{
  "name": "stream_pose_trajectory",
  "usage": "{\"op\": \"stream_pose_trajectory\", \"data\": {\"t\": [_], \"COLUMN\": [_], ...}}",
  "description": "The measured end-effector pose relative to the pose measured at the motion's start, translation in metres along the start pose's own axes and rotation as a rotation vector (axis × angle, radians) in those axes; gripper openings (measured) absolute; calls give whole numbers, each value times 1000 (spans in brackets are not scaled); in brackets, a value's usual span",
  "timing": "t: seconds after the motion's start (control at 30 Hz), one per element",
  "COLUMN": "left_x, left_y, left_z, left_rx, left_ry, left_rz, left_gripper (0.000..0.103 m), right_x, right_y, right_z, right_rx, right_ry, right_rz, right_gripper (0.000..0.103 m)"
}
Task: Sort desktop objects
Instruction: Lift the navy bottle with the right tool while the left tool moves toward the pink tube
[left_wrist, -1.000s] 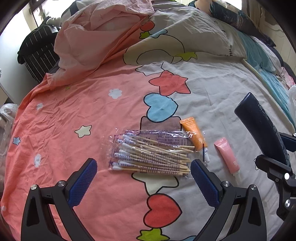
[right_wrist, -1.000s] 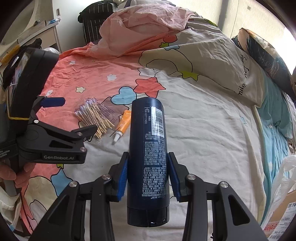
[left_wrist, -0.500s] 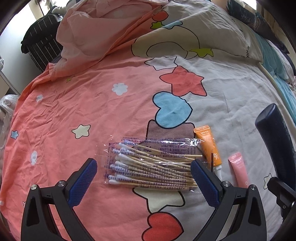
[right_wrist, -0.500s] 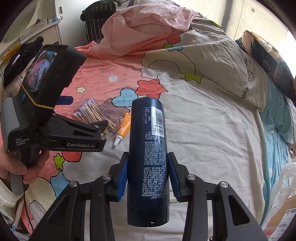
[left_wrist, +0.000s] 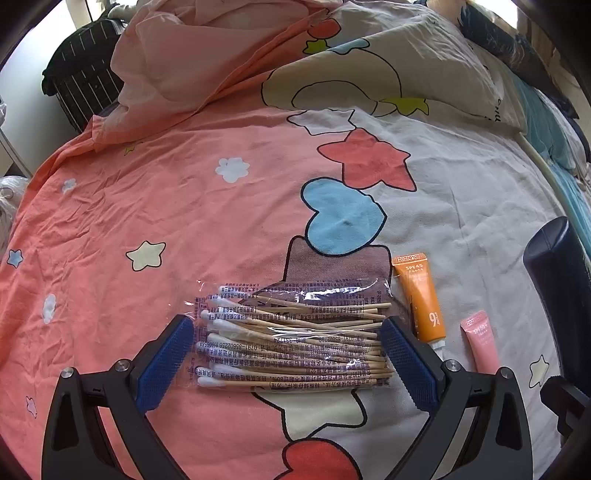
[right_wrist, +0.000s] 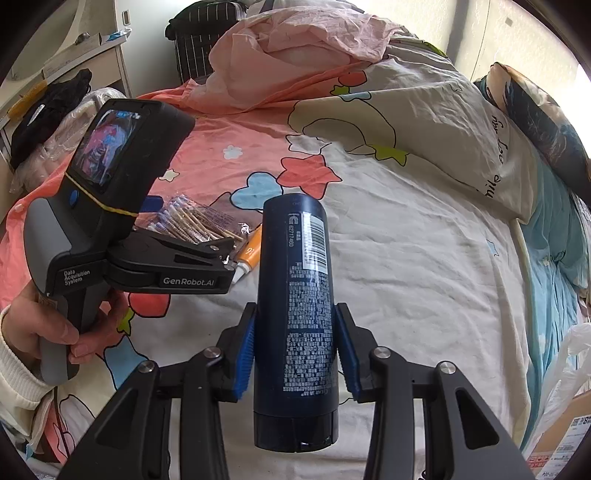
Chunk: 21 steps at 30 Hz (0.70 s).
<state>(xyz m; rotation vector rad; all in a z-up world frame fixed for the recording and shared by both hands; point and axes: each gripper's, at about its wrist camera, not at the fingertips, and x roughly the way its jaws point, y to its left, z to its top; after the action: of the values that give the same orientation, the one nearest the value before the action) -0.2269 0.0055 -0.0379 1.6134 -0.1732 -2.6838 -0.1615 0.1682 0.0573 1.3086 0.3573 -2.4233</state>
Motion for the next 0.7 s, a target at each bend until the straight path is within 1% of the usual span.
{"op": "stream_pose_trajectory", "data": {"t": [0.13,0.2,0.23,0.27,0.3,0.33,0.37,0.43,0.47,0.5,0.53,0.57,0.7], "left_x": [-2,-5,-9,-14,-19,-21,-23,-25,-25,-25,-27,-29,-49], "left_y": [-5,-7,-8,-10,-13,-15,-17,-22,-20,-17,-14,-12,-19], "left_z": [-3,-5,-6,-8,-10,-12,-13,-16,-16,-15,-14,-12,-15], "left_rx": [27,44,56,68,76,82,86,107,88,62,53,52,104], "left_ry": [-8,-2,1,-1,-4,3,15,12,8,12,0,-23,-85], "left_rz": [23,1,-10,-13,-16,-31,-53,-44,-36,-28,-23,-21,-6], "left_gripper": [103,93,81,58,46,12,7,9,22,38,80,99,99], "right_x": [-3,-3,-4,-5,-5,-5,-6,-6,-6,-7,-7,-8,-14], "right_y": [-1,-3,-3,-4,-5,-5,-5,-5,-4,-2,-1,-1,-2], "right_z": [0,0,-1,-1,-2,-2,-3,-4,-5,-5,-6,-6,-5], "right_rx": [4,11,13,18,18,18,19,18,17,15,13,13,16], "right_ry": [-6,-8,-8,-10,-10,-9,-9,-7,-6,-5,-5,-7,-19], "right_rz": [3,4,4,4,3,3,3,5,7,10,12,13,15], "right_gripper": [37,37,37,37,37,37,38,38,38,38,38,38,37]}}
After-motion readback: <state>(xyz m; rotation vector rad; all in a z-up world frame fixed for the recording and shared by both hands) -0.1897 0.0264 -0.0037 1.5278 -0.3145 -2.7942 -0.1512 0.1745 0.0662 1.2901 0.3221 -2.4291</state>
